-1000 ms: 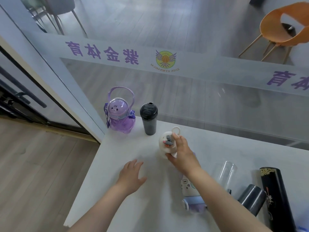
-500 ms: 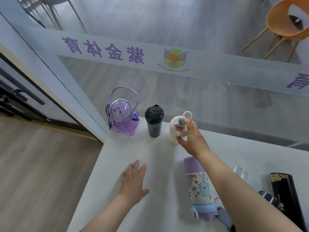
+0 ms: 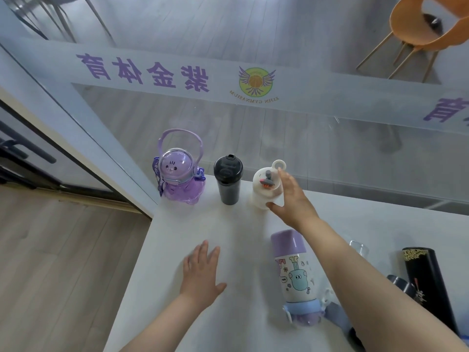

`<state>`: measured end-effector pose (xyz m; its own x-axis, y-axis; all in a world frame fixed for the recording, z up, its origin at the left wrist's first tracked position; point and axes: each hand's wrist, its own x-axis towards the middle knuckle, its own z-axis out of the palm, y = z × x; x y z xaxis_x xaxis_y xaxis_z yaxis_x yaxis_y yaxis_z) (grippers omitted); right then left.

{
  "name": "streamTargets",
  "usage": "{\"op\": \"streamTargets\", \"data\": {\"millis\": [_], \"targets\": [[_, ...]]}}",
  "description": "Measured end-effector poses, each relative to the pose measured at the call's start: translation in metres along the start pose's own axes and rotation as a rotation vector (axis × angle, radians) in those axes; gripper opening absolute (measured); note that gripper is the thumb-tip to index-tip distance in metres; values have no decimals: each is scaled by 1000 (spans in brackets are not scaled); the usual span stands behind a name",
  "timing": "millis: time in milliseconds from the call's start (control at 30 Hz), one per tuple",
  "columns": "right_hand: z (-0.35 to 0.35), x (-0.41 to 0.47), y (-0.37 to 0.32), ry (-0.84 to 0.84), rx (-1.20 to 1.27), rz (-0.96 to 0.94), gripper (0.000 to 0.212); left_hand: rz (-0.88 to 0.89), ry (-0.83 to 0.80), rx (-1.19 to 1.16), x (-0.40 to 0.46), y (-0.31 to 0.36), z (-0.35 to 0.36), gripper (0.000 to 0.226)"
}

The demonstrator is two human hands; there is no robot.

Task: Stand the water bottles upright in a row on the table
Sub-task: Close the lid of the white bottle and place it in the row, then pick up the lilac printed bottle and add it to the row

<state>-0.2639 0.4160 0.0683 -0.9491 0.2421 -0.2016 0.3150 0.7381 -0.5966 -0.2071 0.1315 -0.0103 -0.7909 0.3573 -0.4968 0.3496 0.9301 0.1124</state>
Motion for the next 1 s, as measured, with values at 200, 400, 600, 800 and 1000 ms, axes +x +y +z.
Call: {"op": "streamTargets", "data": {"millis": [200, 400, 600, 800, 1000], "targets": [[-10, -52, 19, 56, 30, 40, 71, 103, 42, -78, -1, 10, -1, 78], [-5, -140, 54, -16, 157, 167, 58, 167, 6, -147, -13, 39, 9, 72], [9, -194, 72, -154, -38, -105, 67, 136, -53, -10, -37, 76, 27, 91], [0, -166, 86, -381, -641, -578, 109, 64, -116, 77, -48, 92, 29, 110], [-4, -138, 84, -451, -1055, -938, 92, 37, -117, 98, -50, 99, 30, 120]]}}
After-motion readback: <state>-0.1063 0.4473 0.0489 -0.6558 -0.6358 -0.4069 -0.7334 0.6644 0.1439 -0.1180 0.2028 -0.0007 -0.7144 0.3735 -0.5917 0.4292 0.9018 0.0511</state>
